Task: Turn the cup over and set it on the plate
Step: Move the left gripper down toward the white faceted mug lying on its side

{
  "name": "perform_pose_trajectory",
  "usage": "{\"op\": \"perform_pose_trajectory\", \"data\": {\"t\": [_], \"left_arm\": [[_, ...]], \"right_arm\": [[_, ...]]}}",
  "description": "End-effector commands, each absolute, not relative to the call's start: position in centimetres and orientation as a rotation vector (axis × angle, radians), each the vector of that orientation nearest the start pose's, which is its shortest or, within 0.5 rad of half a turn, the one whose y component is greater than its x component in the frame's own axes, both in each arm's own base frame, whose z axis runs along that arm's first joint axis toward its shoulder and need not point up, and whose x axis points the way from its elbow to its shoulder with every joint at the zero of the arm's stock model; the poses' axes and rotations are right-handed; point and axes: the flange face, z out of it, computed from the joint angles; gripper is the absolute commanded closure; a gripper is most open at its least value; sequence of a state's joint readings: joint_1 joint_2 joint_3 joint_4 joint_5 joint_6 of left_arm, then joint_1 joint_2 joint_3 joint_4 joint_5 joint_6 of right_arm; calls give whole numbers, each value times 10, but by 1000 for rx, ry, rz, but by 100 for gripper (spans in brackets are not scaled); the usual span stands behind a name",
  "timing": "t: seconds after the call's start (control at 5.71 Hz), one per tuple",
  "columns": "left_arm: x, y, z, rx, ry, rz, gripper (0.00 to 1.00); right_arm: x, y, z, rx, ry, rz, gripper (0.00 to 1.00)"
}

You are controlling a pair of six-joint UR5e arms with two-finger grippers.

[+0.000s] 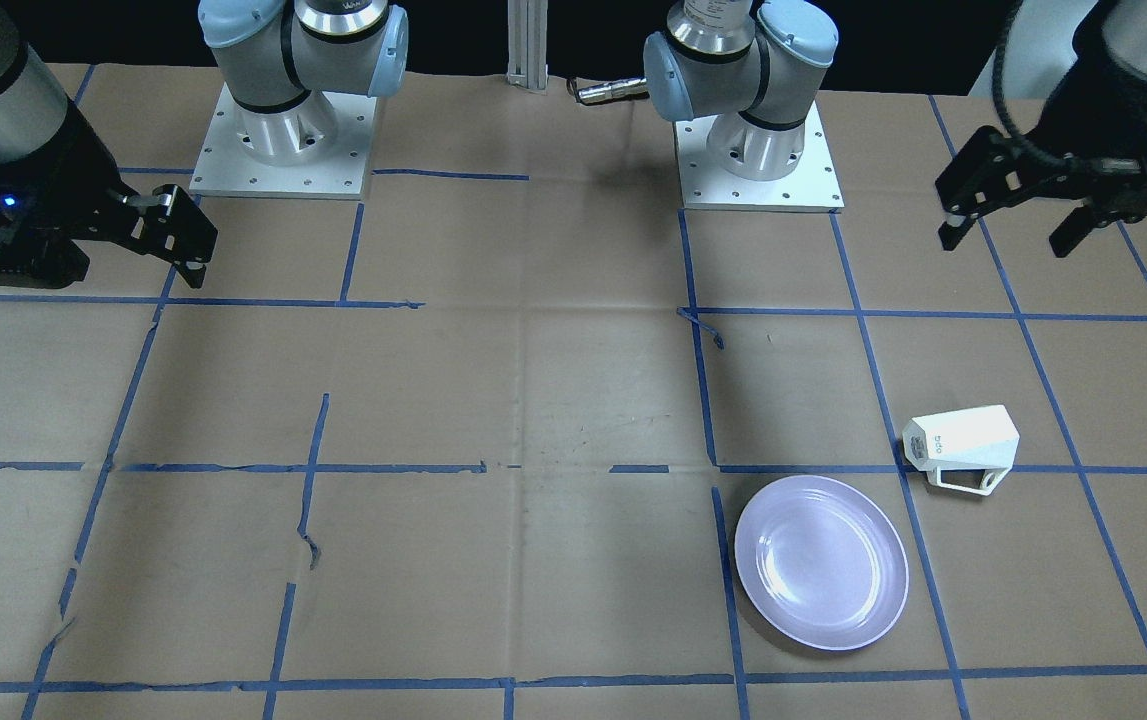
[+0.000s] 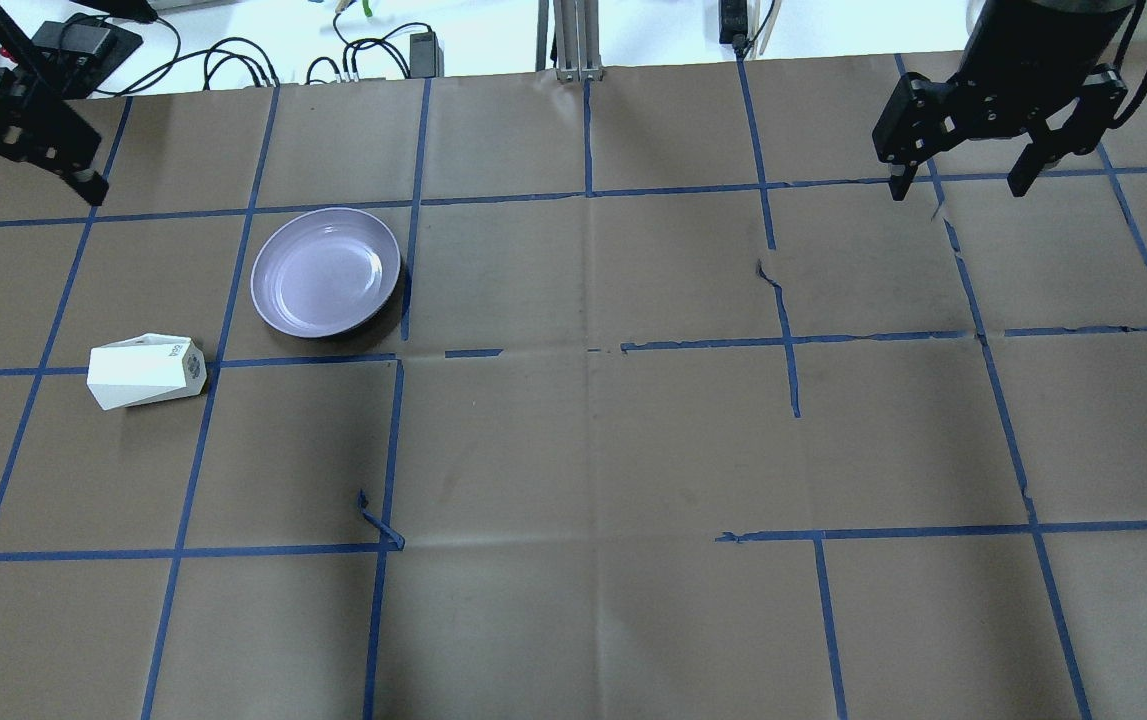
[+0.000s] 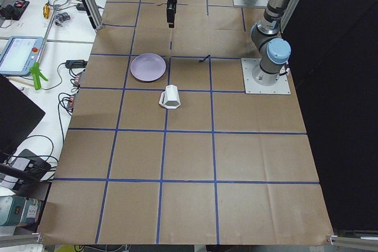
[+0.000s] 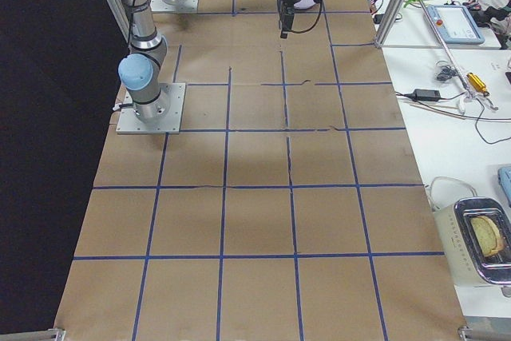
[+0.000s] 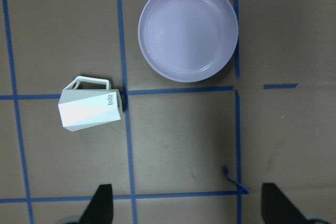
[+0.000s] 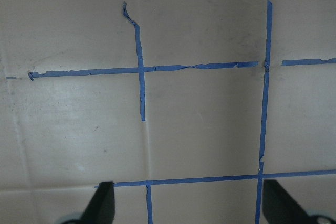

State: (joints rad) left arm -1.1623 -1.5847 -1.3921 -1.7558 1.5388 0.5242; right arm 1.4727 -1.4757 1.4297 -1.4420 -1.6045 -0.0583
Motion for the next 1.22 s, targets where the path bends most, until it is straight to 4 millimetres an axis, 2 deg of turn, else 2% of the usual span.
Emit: {"op": "perform_pose_trajectory", "data": {"t": [0.0,0.17,0.35,0.53,0.7,0.88,1.05], "left_arm": [[182,-500,514,414,3315,-64,2],[257,-502,462,316,3402,-6,2],[300,-508,414,179,3547,-61,2],[313,-519,368,192,3615,8,2],[325,-535,306,290,3729,-9,2],[353,-534,267,209,3836,-145,2],[361,-534,226,350,3881,-174,2]], "right_arm": [[78,-533,496,61,3165,135,0],[78,-533,496,61,3165,135,0],[78,-533,496,61,3165,135,0],[78,-533,496,61,3165,135,0],[78,-533,496,61,3165,135,0],[78,-533,496,61,3165,135,0],[78,-533,496,61,3165,135,0]]}}
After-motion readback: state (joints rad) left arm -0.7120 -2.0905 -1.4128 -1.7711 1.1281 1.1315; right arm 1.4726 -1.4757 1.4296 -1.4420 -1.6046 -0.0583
